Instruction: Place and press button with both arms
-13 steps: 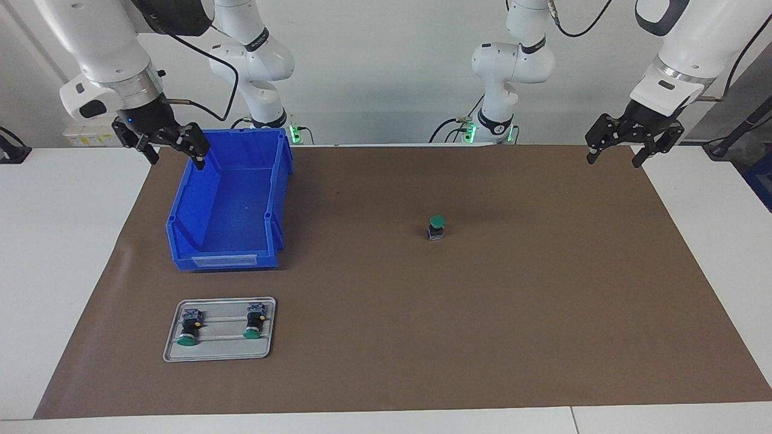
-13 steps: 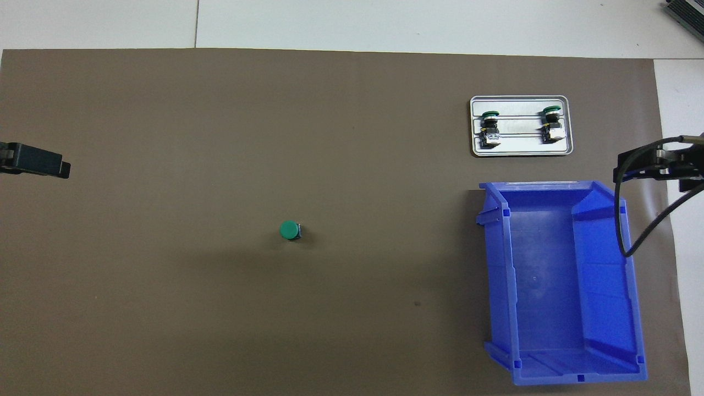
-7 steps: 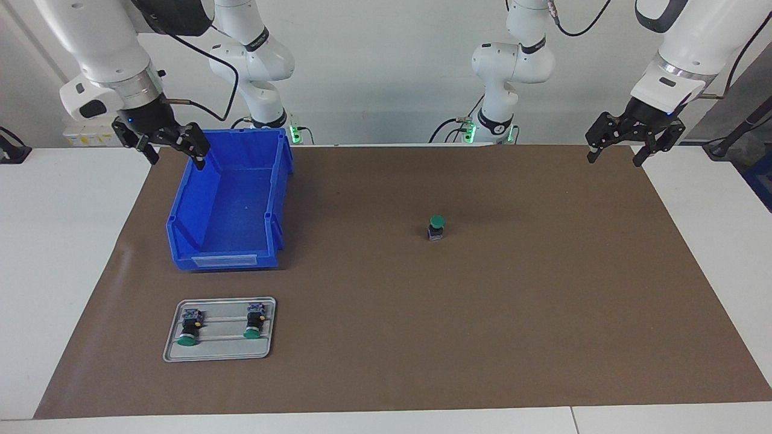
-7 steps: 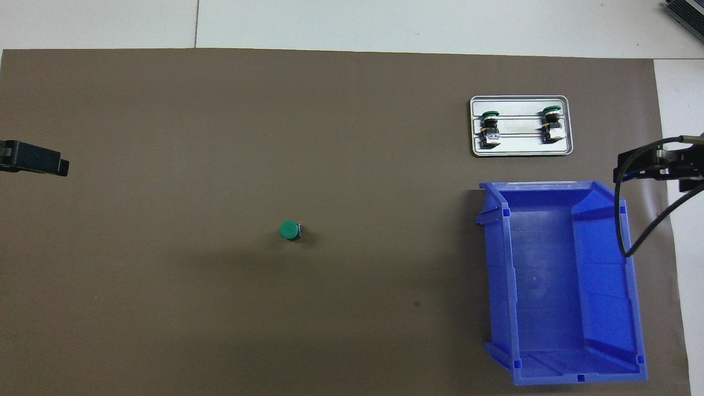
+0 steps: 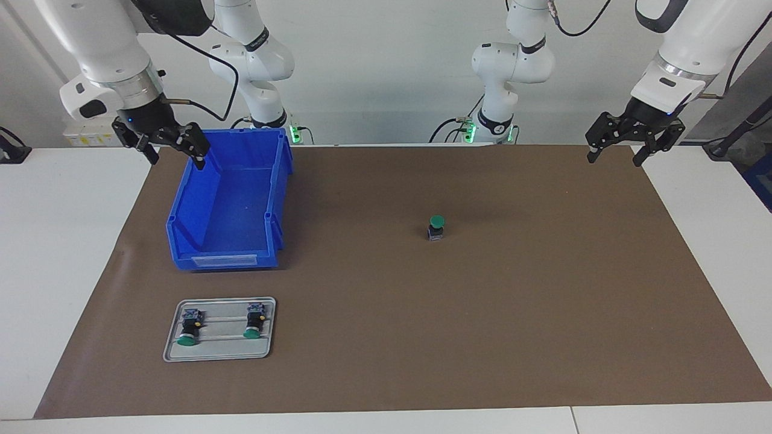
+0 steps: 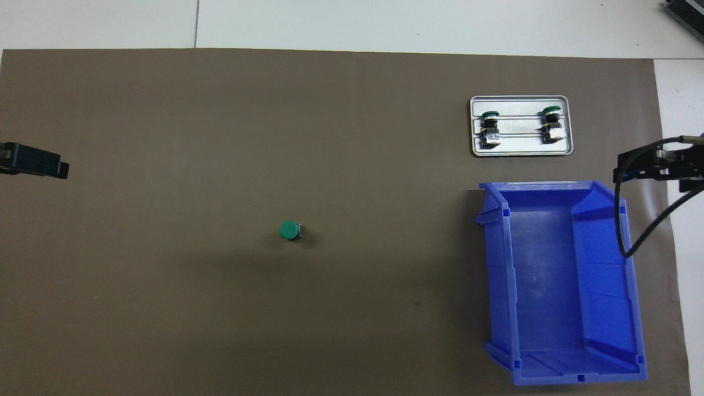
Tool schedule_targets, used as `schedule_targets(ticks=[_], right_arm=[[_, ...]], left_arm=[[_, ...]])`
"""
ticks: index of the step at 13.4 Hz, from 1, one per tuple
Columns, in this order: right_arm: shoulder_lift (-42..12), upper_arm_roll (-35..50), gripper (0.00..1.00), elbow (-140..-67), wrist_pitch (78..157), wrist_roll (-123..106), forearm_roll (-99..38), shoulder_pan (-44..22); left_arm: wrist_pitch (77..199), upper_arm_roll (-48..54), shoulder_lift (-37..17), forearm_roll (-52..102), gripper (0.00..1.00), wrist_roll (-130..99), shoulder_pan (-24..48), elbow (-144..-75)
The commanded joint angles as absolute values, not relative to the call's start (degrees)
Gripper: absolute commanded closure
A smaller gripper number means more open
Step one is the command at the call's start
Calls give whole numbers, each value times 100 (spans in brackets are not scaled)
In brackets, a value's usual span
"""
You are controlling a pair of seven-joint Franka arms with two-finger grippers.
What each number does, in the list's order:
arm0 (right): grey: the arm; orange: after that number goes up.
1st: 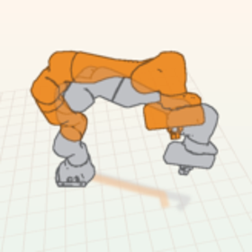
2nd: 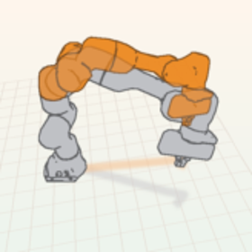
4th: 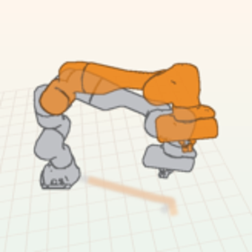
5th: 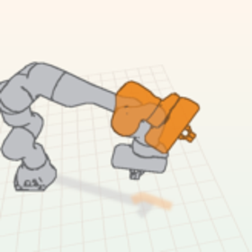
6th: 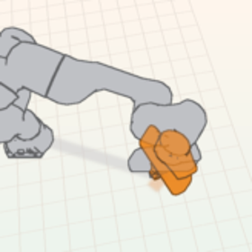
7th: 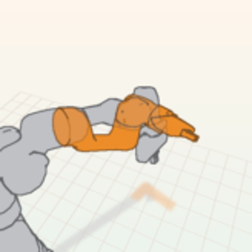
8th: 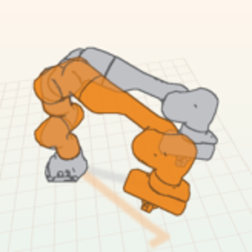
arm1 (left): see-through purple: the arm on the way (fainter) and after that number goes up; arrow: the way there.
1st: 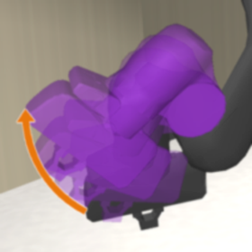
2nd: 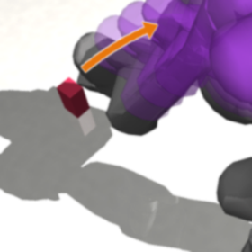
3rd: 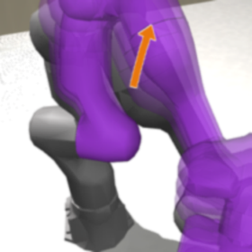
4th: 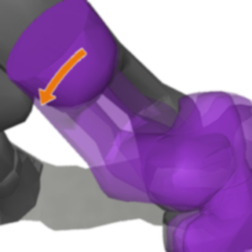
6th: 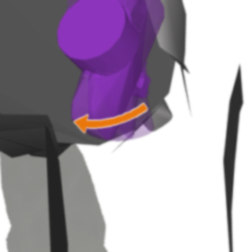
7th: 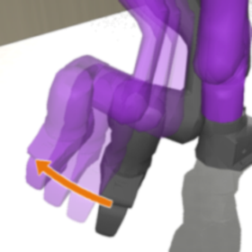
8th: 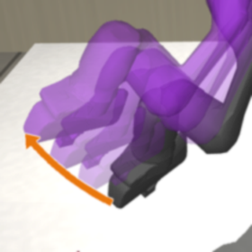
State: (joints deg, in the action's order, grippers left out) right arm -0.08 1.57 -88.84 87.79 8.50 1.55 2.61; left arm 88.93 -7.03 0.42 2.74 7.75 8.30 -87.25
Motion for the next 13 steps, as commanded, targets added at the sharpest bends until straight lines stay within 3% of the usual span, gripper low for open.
schedule_targets(ticks=[1,13], right_arm=[[35,185,0,-8921,8710,914,132,281],[35,185,0,-8930,8710,914,132,281]], left_arm=[[8640,-378,61,158,0,694,598,-8613],[8367,-17,132,123,0,677,281,-8736]])
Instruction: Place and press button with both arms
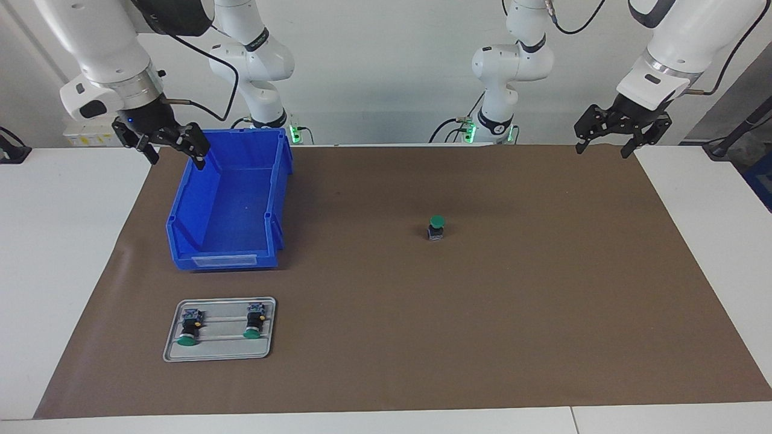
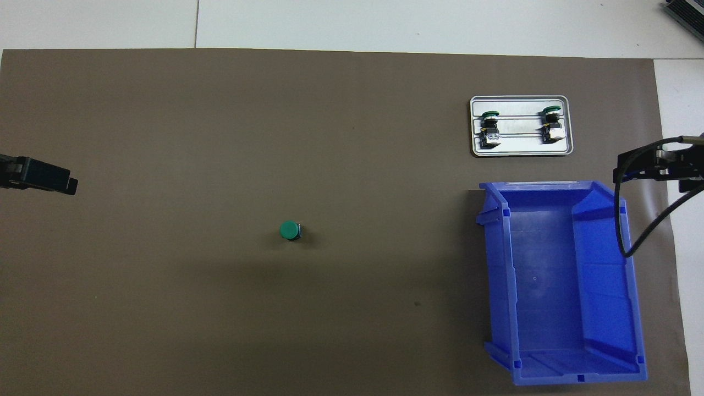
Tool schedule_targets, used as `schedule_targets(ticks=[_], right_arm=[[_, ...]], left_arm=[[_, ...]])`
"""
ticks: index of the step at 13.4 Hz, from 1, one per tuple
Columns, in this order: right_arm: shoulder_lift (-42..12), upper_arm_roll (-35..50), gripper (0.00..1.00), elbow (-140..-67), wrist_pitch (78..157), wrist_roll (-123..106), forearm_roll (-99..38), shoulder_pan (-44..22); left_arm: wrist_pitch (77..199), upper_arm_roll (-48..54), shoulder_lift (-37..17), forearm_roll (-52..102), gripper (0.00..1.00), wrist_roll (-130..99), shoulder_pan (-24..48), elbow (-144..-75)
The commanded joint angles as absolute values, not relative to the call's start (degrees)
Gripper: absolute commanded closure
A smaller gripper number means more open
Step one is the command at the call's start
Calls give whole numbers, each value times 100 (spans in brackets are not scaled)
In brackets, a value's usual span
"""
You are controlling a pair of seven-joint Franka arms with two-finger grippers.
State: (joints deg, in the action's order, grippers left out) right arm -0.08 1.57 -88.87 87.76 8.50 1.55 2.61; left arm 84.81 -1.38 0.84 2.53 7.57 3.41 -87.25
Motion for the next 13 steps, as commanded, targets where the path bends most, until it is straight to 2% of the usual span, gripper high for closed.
schedule_targets(ticks=[1,13], right_arm=[[35,185,0,-8930,8710,914,132,281],[35,185,0,-8930,8719,896,132,281]], left_arm=[[8367,-9,141,106,0,590,299,-8806],[8437,-70,211,105,0,554,211,-8930]])
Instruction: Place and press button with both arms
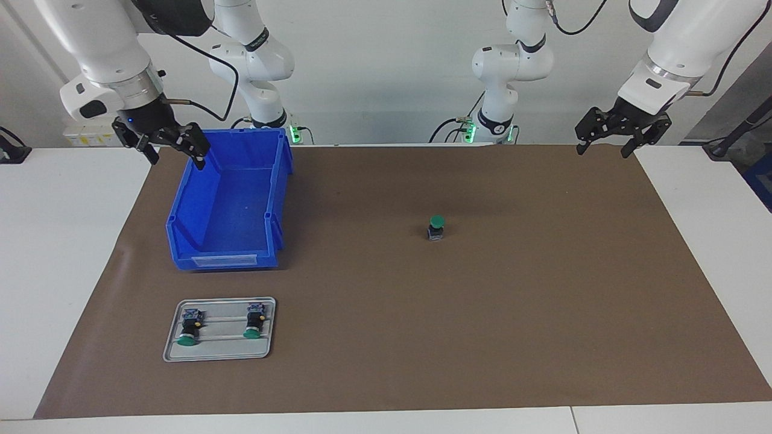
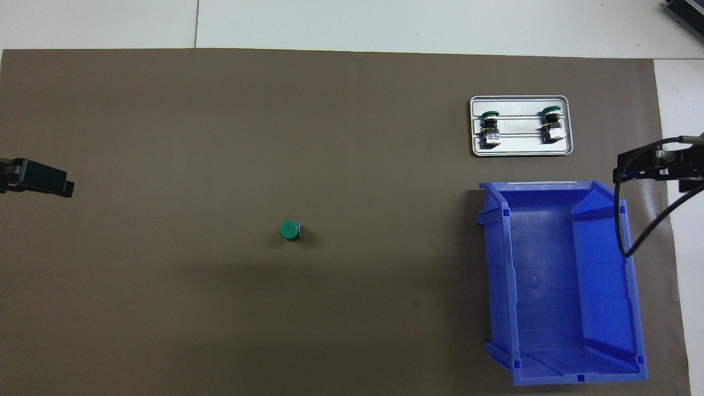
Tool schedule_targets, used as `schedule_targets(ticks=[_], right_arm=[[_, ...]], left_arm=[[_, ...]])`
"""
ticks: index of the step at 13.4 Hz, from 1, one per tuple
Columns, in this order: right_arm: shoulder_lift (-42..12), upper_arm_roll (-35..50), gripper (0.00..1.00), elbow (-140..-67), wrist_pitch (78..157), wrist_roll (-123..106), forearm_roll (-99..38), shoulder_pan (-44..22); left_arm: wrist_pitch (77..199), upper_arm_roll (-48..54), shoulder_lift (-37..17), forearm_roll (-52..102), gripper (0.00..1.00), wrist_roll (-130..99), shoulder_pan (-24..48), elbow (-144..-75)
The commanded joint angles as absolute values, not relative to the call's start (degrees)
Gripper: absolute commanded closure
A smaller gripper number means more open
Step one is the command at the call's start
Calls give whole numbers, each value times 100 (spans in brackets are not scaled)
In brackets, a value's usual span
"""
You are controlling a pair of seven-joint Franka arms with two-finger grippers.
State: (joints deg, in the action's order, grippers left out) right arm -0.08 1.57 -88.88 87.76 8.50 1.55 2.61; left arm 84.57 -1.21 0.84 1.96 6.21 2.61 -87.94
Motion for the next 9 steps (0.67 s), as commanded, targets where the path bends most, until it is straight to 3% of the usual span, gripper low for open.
schedule_targets(ticks=[1,7,9], right_arm=[[35,237,0,-8930,8736,966,132,255],[-17,255,0,-9368,9876,2520,-87,-1175],[-533,255,0,-9221,10333,3143,-97,-2026]], left_arm=[[8437,-70,211,105,0,554,211,-8930],[8438,-70,211,105,0,554,211,-8930],[8438,-70,211,105,0,554,211,-8930]])
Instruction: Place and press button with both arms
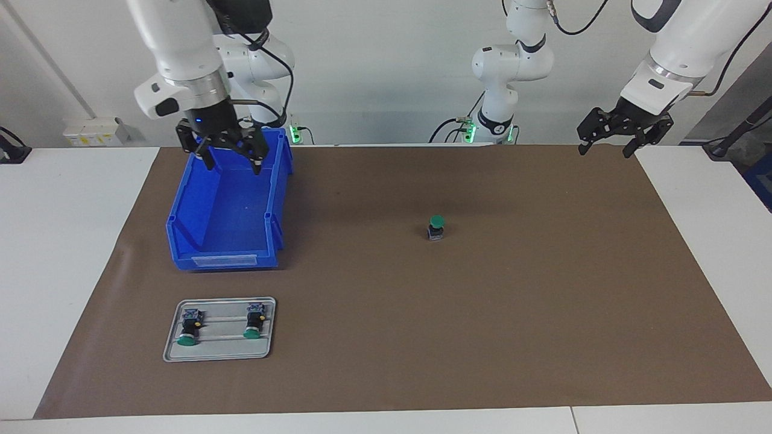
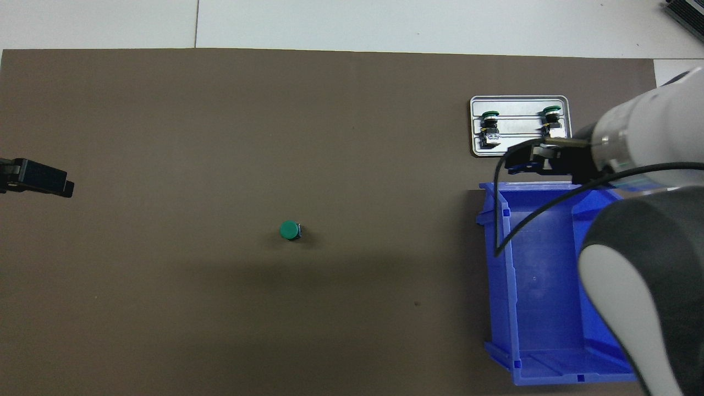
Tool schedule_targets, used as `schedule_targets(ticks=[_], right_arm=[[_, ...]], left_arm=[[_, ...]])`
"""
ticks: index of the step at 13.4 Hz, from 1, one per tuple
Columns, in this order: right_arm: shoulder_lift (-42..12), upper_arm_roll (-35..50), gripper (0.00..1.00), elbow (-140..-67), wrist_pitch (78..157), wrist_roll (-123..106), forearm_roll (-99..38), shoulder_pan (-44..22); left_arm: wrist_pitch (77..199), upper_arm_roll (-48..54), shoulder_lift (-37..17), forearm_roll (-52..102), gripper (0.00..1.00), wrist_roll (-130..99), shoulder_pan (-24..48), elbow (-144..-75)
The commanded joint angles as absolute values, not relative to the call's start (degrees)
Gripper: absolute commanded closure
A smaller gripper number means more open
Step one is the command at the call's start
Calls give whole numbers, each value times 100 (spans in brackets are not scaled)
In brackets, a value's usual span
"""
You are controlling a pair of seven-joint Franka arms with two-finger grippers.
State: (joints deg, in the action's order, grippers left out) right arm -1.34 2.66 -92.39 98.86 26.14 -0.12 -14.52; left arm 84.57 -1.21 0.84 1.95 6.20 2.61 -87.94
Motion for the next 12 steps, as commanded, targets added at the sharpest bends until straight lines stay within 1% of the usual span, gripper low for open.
schedule_targets(ticks=[1,2,4,5,7,9,10,11,12], right_arm=[[-875,264,0,-9107,10684,3660,-62,-2430],[-1270,255,0,-8914,10966,4100,25,-2843],[-1887,255,0,-8649,11554,4437,96,-3329],[-2072,255,0,-8648,11845,4534,105,-3557],[-2389,255,0,-8648,12329,4605,297,-3813],[-2828,255,0,-8640,12462,4824,518,-4085],[-3004,255,0,-8640,12776,4999,684,-4244],[-3041,255,0,-8701,12936,5079,886,-4271],[-3032,255,0,-8727,12911,5063,922,-4263]], left_arm=[[8438,-70,211,105,0,554,211,-8930],[8438,-70,211,105,0,554,211,-8930],[8438,-70,211,105,0,554,211,-8930],[8438,-70,211,105,0,554,211,-8930],[8438,-70,211,105,0,554,211,-8930],[8438,-70,211,105,0,554,211,-8930],[8438,-70,211,105,0,554,211,-8930],[8438,-70,211,105,0,554,211,-8930],[8438,-70,211,105,0,554,211,-8930]])
